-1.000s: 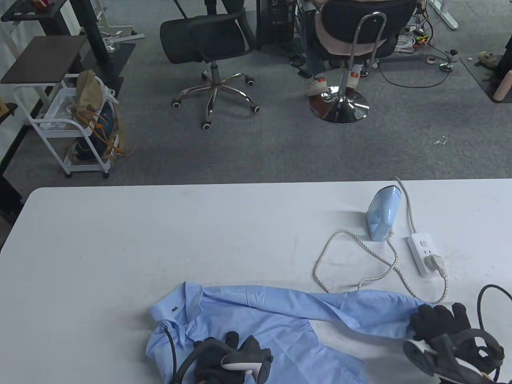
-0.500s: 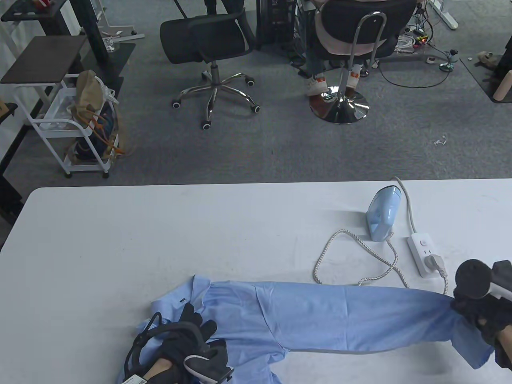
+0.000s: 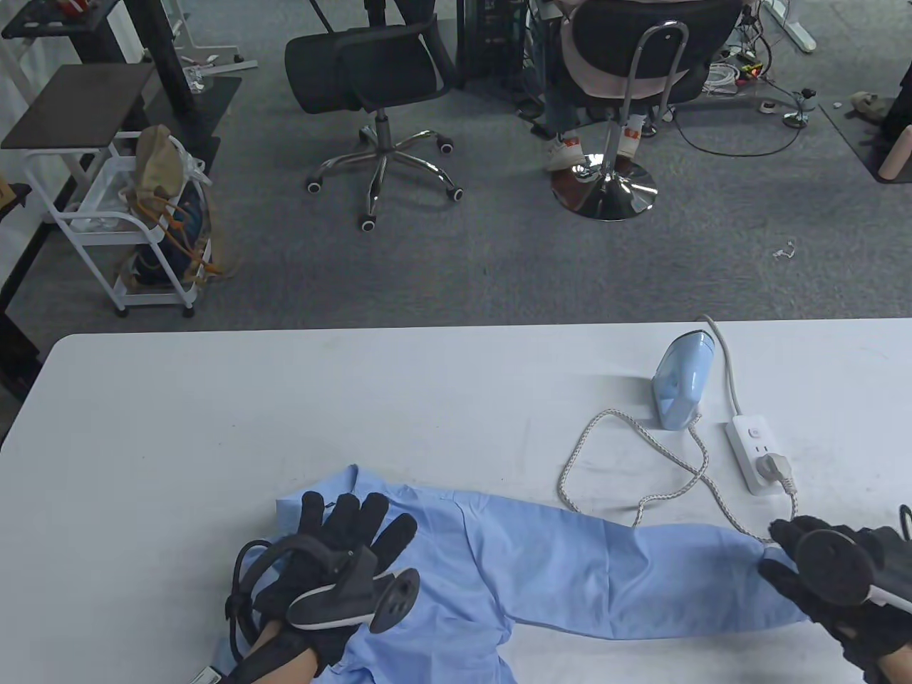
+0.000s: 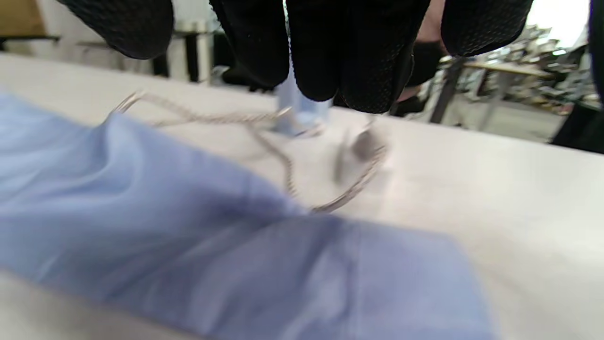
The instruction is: Iron long-sleeve shirt with electric iron on table
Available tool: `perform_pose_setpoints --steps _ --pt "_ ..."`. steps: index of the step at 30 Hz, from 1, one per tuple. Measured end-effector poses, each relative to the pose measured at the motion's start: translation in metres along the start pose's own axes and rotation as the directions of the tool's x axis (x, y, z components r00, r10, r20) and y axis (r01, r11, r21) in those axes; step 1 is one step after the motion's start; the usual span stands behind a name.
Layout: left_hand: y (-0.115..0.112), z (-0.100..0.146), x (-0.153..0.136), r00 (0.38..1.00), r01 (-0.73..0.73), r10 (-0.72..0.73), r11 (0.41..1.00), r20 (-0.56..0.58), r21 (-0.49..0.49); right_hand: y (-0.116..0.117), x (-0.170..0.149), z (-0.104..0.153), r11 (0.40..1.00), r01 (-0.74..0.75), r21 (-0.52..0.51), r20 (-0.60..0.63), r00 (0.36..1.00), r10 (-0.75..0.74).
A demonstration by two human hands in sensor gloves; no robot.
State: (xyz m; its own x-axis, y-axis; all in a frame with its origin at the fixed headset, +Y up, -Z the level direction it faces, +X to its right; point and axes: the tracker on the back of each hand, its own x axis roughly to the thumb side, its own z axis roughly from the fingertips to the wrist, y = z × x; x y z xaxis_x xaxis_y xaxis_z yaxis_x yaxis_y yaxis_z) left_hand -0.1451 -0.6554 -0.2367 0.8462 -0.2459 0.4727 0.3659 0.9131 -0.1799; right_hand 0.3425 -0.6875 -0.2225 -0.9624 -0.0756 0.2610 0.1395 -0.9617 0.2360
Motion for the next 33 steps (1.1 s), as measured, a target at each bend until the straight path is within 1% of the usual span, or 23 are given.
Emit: perform_pose_setpoints --steps 1,2,3,4,6,7,8,9,10,11,12,13,14,16,18,20,22,24,26,28,30,31,33 --pt "0.000 -0.004 -0.001 0.999 -0.048 0.048 0.999 -0.018 0.019 0.006 0.006 -0.005 1.000 -0.013 0.028 0.021 1.000 0.013" --pt "-0.003 -0.012 -0.001 0.995 -0.092 0.093 0.995 -0.034 0.038 0.015 0.014 -0.013 0.997 -0.028 0.079 0.046 0.999 0.024" --pt "-0.008 -0.022 0.000 0.990 -0.127 0.128 0.991 -0.050 0.032 0.024 0.021 -0.021 0.991 -0.037 0.128 0.073 0.997 0.028" --pt "-0.015 -0.032 0.002 0.987 -0.147 0.146 0.989 -0.062 -0.009 0.031 0.026 -0.028 0.987 -0.034 0.159 0.087 0.996 0.021" --pt "-0.035 -0.054 0.008 0.988 -0.148 0.141 0.981 -0.062 -0.128 0.043 0.033 -0.040 0.971 -0.032 0.237 0.087 0.996 0.011" --pt "-0.043 -0.061 0.011 0.990 -0.138 0.131 0.976 -0.053 -0.170 0.047 0.033 -0.043 0.962 -0.037 0.269 0.084 0.996 0.015" --pt "-0.057 -0.070 0.014 0.993 -0.121 0.113 0.963 -0.047 -0.243 0.054 0.033 -0.046 0.947 -0.051 0.317 0.076 0.997 0.029" --pt "-0.071 -0.078 0.019 0.994 -0.108 0.092 0.935 -0.061 -0.338 0.061 0.031 -0.049 0.928 -0.073 0.365 0.062 0.997 0.053" --pt "-0.080 -0.082 0.021 0.994 -0.102 0.080 0.909 -0.070 -0.404 0.066 0.028 -0.049 0.915 -0.087 0.394 0.052 0.996 0.072" --pt "-0.092 -0.085 0.025 0.995 -0.087 0.054 0.856 -0.080 -0.509 0.075 0.022 -0.048 0.895 -0.107 0.433 0.034 0.994 0.102" --pt "-0.098 -0.086 0.027 0.996 -0.075 0.037 0.830 -0.079 -0.553 0.079 0.017 -0.046 0.884 -0.114 0.453 0.030 0.993 0.113" --pt "-0.104 -0.085 0.031 0.998 -0.044 0.006 0.828 -0.070 -0.559 0.079 0.010 -0.042 0.903 -0.123 0.412 0.022 0.992 0.125" --pt "-0.104 -0.084 0.032 0.998 -0.030 -0.006 0.835 -0.063 -0.549 0.079 0.005 -0.040 0.909 -0.125 0.398 0.015 0.991 0.130" --pt "-0.102 -0.079 0.039 0.999 -0.026 0.012 0.868 -0.031 -0.495 0.081 -0.012 -0.034 0.893 -0.080 0.443 -0.034 0.994 0.105" --pt "-0.103 -0.077 0.049 1.000 -0.025 0.031 0.859 0.003 -0.511 0.083 -0.028 -0.032 0.897 -0.045 0.441 -0.068 0.994 0.084" --pt "-0.104 -0.077 0.057 0.999 -0.025 0.043 0.854 0.023 -0.520 0.084 -0.035 -0.034 0.890 -0.018 0.455 -0.087 0.994 0.065" --pt "-0.102 -0.076 0.057 0.999 -0.024 0.044 0.857 0.027 -0.515 0.084 -0.034 -0.035 0.891 -0.025 0.453 -0.060 0.996 0.059" --pt "-0.103 -0.074 0.053 0.998 -0.037 0.061 0.849 0.029 -0.527 0.081 -0.035 -0.033 0.872 -0.046 0.487 -0.018 0.998 0.063" --pt "-0.105 -0.067 0.048 0.998 -0.031 0.056 0.832 0.028 -0.554 0.071 -0.037 -0.027 0.876 0.021 0.483 0.004 1.000 -0.026" --pt "-0.108 -0.059 0.042 0.998 -0.023 0.047 0.817 0.028 -0.576 0.054 -0.039 -0.016 0.904 0.115 0.412 0.020 0.991 -0.135" --pt "-0.108 -0.051 0.033 0.997 -0.037 0.067 0.806 0.029 -0.591 0.033 -0.042 -0.006 0.929 0.163 0.332 0.038 0.982 -0.185" --pt "-0.105 -0.048 0.027 0.995 -0.073 0.099 0.803 0.013 -0.591 0.020 -0.045 -0.003 0.943 0.186 0.276 0.045 0.977 -0.206" --pt "-0.094 -0.047 0.016 0.981 -0.184 0.191 0.829 -0.042 -0.528 -0.003 -0.047 -0.001 0.959 0.229 0.165 0.053 0.969 -0.240"
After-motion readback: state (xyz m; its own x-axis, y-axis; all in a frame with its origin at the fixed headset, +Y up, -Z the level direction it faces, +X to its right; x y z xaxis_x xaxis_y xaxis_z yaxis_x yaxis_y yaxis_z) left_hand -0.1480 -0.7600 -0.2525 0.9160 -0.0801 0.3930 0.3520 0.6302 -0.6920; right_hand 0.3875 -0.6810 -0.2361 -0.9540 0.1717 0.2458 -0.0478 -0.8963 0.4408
